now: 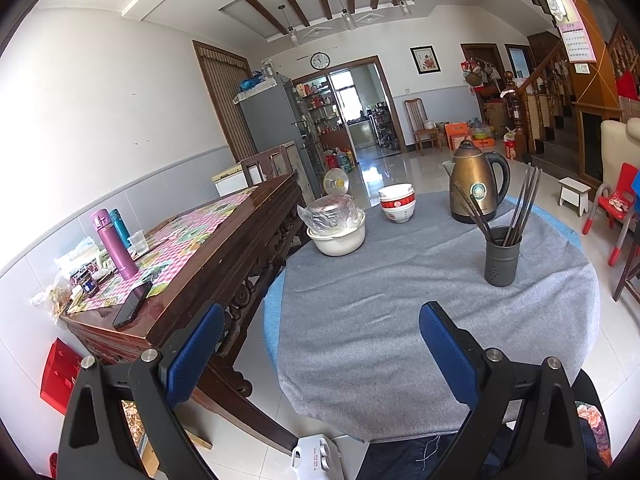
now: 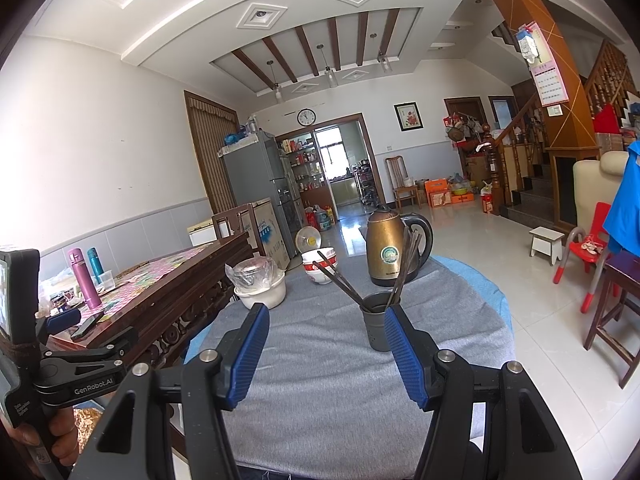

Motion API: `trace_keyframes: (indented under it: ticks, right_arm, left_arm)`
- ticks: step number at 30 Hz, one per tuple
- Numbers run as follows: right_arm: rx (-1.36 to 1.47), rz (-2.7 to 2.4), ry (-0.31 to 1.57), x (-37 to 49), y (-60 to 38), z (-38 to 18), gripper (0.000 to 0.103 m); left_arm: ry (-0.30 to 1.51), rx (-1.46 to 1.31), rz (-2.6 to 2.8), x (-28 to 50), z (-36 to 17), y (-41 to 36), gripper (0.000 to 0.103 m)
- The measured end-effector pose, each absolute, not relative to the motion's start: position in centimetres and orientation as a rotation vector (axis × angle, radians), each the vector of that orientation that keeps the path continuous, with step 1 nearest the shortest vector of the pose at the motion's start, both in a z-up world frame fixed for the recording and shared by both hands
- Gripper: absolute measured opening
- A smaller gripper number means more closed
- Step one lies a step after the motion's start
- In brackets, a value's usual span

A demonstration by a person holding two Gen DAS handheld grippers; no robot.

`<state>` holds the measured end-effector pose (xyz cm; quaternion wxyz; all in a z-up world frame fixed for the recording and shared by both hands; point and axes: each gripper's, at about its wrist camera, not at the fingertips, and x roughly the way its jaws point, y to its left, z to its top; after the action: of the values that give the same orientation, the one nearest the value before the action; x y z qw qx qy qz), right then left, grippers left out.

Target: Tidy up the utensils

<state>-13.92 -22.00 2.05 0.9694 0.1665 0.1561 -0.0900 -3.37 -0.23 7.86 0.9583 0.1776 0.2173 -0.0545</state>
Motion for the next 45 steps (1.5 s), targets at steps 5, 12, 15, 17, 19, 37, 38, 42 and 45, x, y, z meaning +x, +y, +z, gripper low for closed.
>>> trace_keyframes:
  ticks: [5,12,15,17,19,37,38,42,45]
  right_arm:
    - [0.338,-0.182,0.316,-13.94,-22.06,2.03,0.064]
    - [0.339,-0.184,0.316,-14.01,-22.10,2.05,0.064]
    - [0.340,-0.184,0.316,-14.01,-22.08,2.05,0.064]
    - [0.340,-0.184,0.315,-14.00,-22.04,2.06,0.064]
    - [0.340,-0.184,0.316,-14.03,-22.11,2.04,0.064]
    - [0.340,-0.184,0.317,-14.01,-22.04,2.09,0.064]
    - [0.341,-0.184,0.317,-14.04,-22.07,2.10,0.064]
    - [0.342,-0.183,0.318,-14.09,-21.99,1.88,0.064]
    - [0.341,-0.183,0.317,-14.08,-21.94,1.88,0.064]
  left_arm:
    - [0.442,0.361,-0.108,-3.30,7.77,-0.14,0.098]
    - [0.442,0.363,-0.105,-3.23,7.67,-0.16,0.098]
    - [0.444,0.363,-0.103,-3.23,7.58,-0.06,0.098]
    - [0.445,0.362,-0.102,-3.21,7.54,-0.02,0.098]
    - [0.447,0.363,-0.102,-3.19,7.48,0.00,0.098]
    - [0.456,0.365,-0.098,-3.12,7.20,0.27,0.098]
    - [0.458,0.363,-0.099,-3.12,7.17,0.29,0.098]
    - [0.459,0.364,-0.097,-3.09,7.14,0.27,0.098]
    - [0.458,0.364,-0.094,-3.05,7.13,0.29,0.098]
